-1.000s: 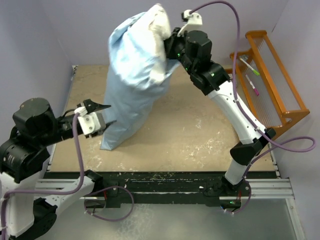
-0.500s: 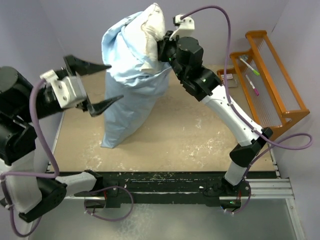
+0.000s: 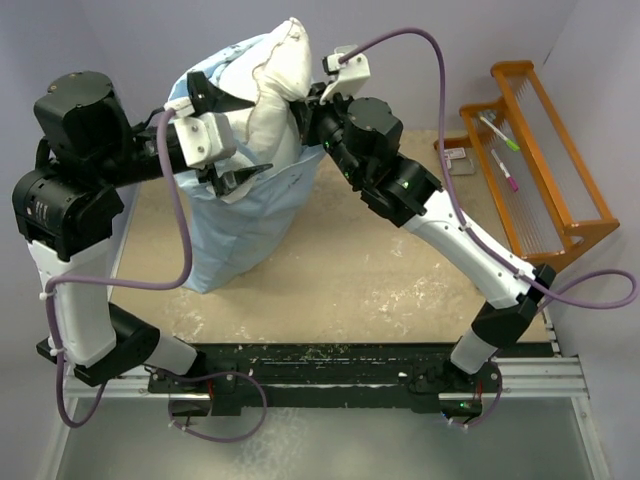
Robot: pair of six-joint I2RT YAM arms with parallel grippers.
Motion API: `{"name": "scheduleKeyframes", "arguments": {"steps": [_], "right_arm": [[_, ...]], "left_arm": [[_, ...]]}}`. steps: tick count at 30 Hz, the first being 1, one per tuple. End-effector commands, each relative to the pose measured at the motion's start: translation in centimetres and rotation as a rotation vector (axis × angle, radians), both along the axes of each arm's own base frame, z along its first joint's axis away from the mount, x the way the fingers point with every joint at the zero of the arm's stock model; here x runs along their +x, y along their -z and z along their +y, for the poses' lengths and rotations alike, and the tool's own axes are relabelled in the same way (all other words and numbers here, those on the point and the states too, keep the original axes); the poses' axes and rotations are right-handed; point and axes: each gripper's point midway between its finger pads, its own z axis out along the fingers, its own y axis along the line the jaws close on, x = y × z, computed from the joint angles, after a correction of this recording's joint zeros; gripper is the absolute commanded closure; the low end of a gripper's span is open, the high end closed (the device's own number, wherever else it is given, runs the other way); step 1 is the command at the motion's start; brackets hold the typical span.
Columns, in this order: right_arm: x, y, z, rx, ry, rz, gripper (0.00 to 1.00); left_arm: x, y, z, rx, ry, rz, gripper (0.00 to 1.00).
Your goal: Remove the pillowcase from the pillow
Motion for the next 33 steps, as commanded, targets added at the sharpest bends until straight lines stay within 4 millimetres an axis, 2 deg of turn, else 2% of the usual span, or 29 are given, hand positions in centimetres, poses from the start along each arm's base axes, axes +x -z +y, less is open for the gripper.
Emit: {"name": "scheduleKeyframes", "arguments": {"steps": [1,4,8,9,13,20,27,29,30,33], "right_arm": [[-1.7,-5.6,-1.8,0.098,-0.022,-0.133,1.00],[-1.8,-5.4,-2.1,0.087,-0.011,-0.135,1.00],[-1.8,-4.3,-1.9,0.054,-0.023,-0.109,1.00],[-1.6,-4.3,-2.1,0.056,-0.010,-0.107,1.00],[-0.7,-3.7,-2.7,0.047,0.016,-0.093,1.00],[0.3,-3.3,-3.4,0.058,0.030,-0.076,1.00],[0.3,-3.5,-3.4,0.074,0.023,-0.074,1.00],[0.2,-3.5,-3.3,0.074,0.016,-0.073,1.00],[0.2,-3.5,-3.3,0.070,0.013,-0.074,1.00],[0.3,-3.0,-3.2,0.052,0.013,-0.069,1.00]], "left_arm": [[-1.2,2.7,1.7,0.116,-0.038,0.000,0.15],[-1.1,3.5,2.4,0.137,-0.074,0.007,0.26],[-1.9,3.3,3.4,0.127,-0.106,-0.016,0.51],[-2.2,3.2,3.6,0.123,-0.112,-0.020,0.53],[-3.3,3.0,4.9,0.113,-0.156,-0.032,0.59],[-4.4,5.8,6.9,0.129,-0.225,-0.016,0.62],[-3.9,6.6,7.3,0.134,-0.262,-0.023,0.77],[-3.7,6.4,7.1,0.122,-0.260,-0.037,0.78],[-3.9,6.0,7.0,0.107,-0.250,-0.047,0.76],[-5.2,3.5,6.2,0.053,-0.181,-0.071,0.47]]}}
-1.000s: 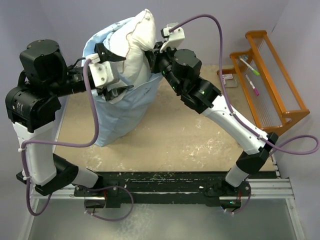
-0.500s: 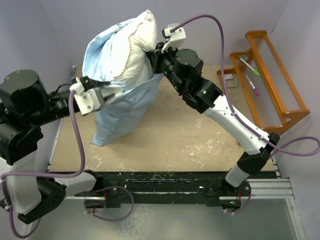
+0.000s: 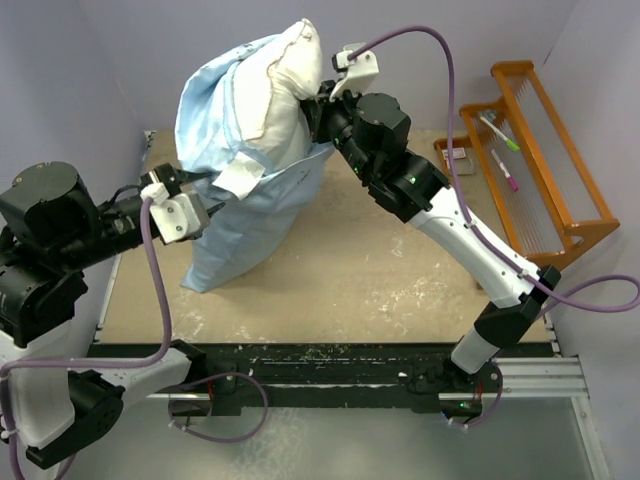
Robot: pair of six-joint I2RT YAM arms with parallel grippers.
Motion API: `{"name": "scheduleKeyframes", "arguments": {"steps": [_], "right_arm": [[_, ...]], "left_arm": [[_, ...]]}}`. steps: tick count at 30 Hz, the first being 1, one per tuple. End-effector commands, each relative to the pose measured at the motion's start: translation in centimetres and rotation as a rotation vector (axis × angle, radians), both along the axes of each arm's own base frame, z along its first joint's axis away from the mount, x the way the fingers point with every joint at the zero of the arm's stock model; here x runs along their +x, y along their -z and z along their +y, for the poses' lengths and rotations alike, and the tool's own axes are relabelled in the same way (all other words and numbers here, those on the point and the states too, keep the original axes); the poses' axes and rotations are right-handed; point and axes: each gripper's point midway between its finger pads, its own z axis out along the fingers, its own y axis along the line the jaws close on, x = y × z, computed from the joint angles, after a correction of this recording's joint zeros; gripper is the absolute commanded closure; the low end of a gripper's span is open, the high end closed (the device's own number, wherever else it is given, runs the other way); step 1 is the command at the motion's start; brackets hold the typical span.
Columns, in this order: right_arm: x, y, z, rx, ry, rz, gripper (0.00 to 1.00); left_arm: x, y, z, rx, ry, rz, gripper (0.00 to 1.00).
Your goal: Remove the pillowcase from the pillow
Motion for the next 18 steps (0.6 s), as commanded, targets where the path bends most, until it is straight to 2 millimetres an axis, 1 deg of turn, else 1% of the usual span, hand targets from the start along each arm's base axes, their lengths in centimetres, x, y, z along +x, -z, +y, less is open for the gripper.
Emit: {"name": "scheduleKeyframes", "arguments": {"steps": [1,2,3,5,6,8,9,13,15,18], "right_arm": [[-1.1,-3.7,-1.1,0.079,-0.007,-0.080,1.00],[-1.1,-3.6,-0.9,0.074,-0.013,-0.078,1.00],[-1.1,-3.5,-0.8,0.071,-0.019,-0.078,1.00],[-1.0,-3.6,-0.7,0.065,-0.018,-0.089,1.00],[-0.9,-3.9,-0.6,0.073,-0.017,-0.100,1.00],[-1.0,-4.2,-0.1,0.077,-0.041,-0.109,1.00],[-1.1,-4.2,0.1,0.075,-0.055,-0.109,1.00],[-1.8,-4.0,0.9,0.060,-0.112,-0.114,1.00],[-2.1,-4.0,1.2,0.045,-0.138,-0.121,1.00],[-2.6,-3.9,1.4,0.025,-0.163,-0.127,1.00]], "left_arm": [[-1.6,-5.3,-1.0,-0.102,0.085,-0.105,0.39],[-2.7,-7.3,-0.9,-0.135,0.106,-0.135,0.34],[-3.3,-8.3,-1.1,-0.156,0.127,-0.141,0.30],[-4.1,-10.3,-1.2,-0.203,0.152,-0.174,0.28],[-4.3,-11.5,-1.1,-0.235,0.153,-0.208,0.28],[-4.0,-12.8,-1.1,-0.275,0.145,-0.273,0.27],[-3.3,-13.0,-1.2,-0.276,0.138,-0.298,0.27],[0.0,-9.6,-2.9,-0.191,0.135,-0.200,0.29],[1.0,-8.3,-3.5,-0.156,0.147,-0.179,0.30],[2.2,-6.5,-3.9,-0.074,0.150,-0.153,0.32]]}}
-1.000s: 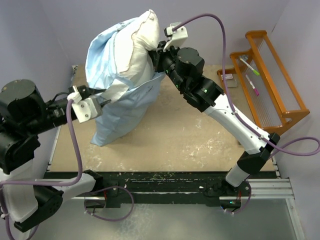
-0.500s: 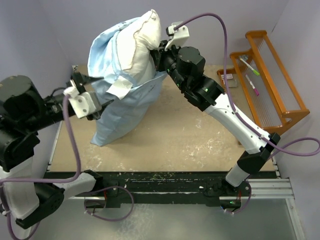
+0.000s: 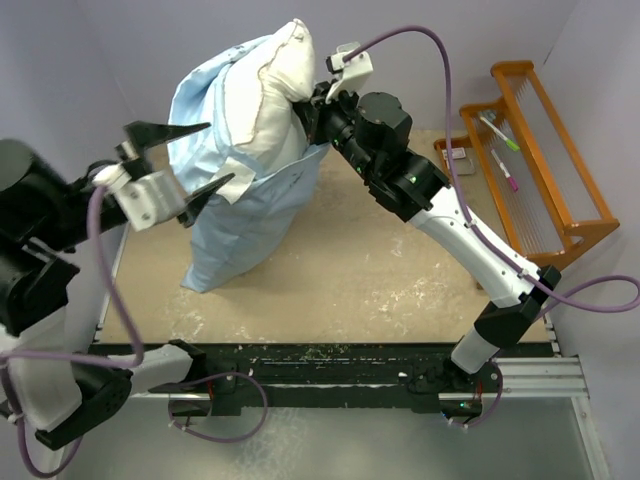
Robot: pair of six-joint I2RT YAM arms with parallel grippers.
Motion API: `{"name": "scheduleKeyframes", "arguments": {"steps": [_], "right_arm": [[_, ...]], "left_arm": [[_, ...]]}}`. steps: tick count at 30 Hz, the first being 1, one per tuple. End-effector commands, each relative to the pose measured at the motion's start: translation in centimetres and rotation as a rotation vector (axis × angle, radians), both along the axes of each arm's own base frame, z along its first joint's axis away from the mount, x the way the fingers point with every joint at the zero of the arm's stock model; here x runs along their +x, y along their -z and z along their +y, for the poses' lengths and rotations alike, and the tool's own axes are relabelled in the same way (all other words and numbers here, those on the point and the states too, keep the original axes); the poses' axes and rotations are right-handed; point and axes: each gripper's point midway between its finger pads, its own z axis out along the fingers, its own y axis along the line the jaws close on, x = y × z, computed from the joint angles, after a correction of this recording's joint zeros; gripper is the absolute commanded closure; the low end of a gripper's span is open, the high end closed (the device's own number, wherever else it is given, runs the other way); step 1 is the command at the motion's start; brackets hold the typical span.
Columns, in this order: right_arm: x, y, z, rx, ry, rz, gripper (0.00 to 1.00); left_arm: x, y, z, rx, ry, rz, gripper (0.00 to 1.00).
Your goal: Remove the pillowcase from the pillow
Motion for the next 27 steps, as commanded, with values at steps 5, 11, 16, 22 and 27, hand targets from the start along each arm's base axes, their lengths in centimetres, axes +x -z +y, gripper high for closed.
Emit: {"name": "scheduleKeyframes", "arguments": {"steps": [5,11,16,22,27], "right_arm": [[-2.5,-3.7,0.8,0.027,-0.133,-0.121,1.00],[-2.6,-3.3,0.7,0.018,-0.132,-0.113,1.00],[-2.9,-3.0,1.0,0.018,-0.156,-0.094,1.00],[-2.7,-3.1,1.3,0.024,-0.160,-0.090,1.00],[-2.7,-3.3,1.1,0.030,-0.150,-0.091,1.00]], "left_arm": [[4.5,4.2,-1.3,0.215,-0.026,0.025,0.43],[4.5,5.9,-0.1,0.288,-0.066,0.032,0.64],[3.3,6.5,1.2,0.287,-0.105,0.031,0.72],[1.9,6.8,2.1,0.271,-0.122,0.045,0.67],[1.8,6.9,2.3,0.273,-0.128,0.044,0.56]]}}
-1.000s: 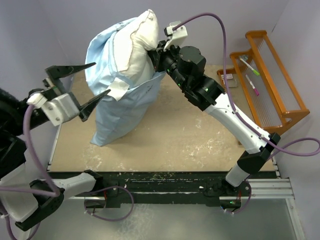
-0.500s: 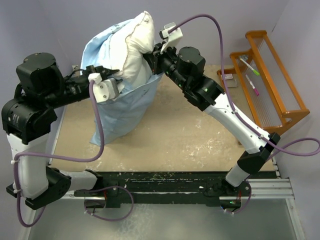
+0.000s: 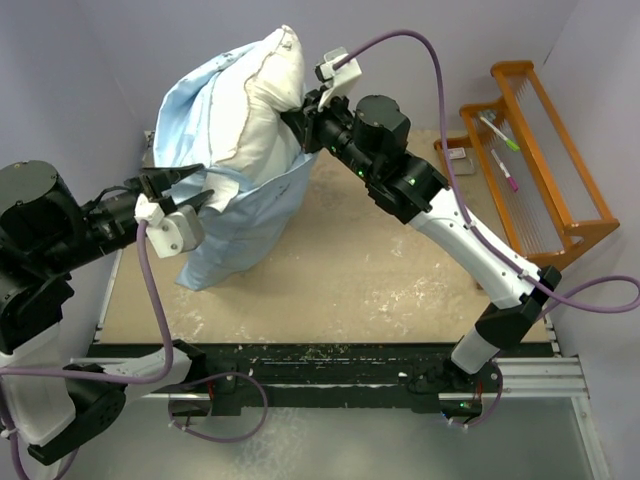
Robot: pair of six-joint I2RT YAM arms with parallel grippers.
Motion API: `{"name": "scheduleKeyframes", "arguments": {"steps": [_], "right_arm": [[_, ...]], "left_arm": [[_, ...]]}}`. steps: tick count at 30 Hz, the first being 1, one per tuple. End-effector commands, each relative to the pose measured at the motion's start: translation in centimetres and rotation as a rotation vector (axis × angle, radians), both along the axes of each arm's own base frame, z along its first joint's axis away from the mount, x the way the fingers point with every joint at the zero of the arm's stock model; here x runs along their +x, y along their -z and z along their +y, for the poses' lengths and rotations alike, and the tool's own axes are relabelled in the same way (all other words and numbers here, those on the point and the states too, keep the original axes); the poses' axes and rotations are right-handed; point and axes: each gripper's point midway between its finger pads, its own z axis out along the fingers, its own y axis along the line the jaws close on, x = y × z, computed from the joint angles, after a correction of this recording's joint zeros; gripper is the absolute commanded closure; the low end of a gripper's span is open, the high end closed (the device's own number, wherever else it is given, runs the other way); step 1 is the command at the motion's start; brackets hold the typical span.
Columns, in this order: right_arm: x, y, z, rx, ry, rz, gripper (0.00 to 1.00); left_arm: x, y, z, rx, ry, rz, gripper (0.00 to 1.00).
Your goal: Remove the pillowcase from the pillow
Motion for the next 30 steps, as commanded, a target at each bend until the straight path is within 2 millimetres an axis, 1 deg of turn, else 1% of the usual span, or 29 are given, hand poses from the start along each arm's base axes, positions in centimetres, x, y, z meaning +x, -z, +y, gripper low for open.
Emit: {"name": "scheduleKeyframes", "arguments": {"steps": [1,4,6,8,10,12,14,16,19,22,25,30], "right_arm": [[-0.8,-3.7,-1.3,0.076,0.007,-0.063,1.00],[-0.8,-3.8,-1.5,0.080,0.017,-0.065,1.00],[-0.8,-4.1,-1.7,0.084,0.022,-0.068,1.00],[-1.0,-4.1,-1.8,0.082,0.020,-0.068,1.00],[-1.2,-4.0,-1.8,0.080,0.008,-0.067,1.00],[-1.1,-4.0,-2.1,0.080,0.023,-0.068,1.00],[-0.8,-4.0,-2.3,0.080,0.036,-0.064,1.00],[-0.1,-3.7,-2.7,0.083,0.056,-0.048,1.00],[1.9,-2.9,-4.1,0.112,0.091,0.002,1.00],[3.9,-2.2,-5.7,0.145,0.129,0.045,1.00],[4.6,-2.2,-6.1,0.151,0.142,0.046,1.00],[4.8,-2.3,-6.2,0.165,0.152,0.052,1.00]], "left_arm": [[0.8,0.5,-0.2,0.011,-0.010,0.014,0.57],[1.1,0.5,-0.5,0.009,-0.006,0.018,0.60],[1.4,0.5,-0.6,0.006,-0.008,0.014,0.64],[1.7,0.4,-0.6,0.001,-0.017,0.003,0.71],[1.9,0.5,-0.4,0.000,-0.033,-0.004,0.81],[1.9,0.3,0.0,-0.005,-0.051,-0.017,0.89],[1.9,0.1,0.4,-0.009,-0.070,-0.029,0.94],[1.4,-0.1,0.8,-0.019,-0.083,-0.034,0.98],[0.6,-0.1,1.3,-0.035,-0.091,-0.025,1.00],[-0.3,0.7,1.8,-0.043,-0.099,0.008,1.00],[-0.9,1.8,2.2,-0.046,-0.110,0.033,1.00],[-1.1,4.4,2.2,-0.048,-0.117,0.094,1.00]]}}
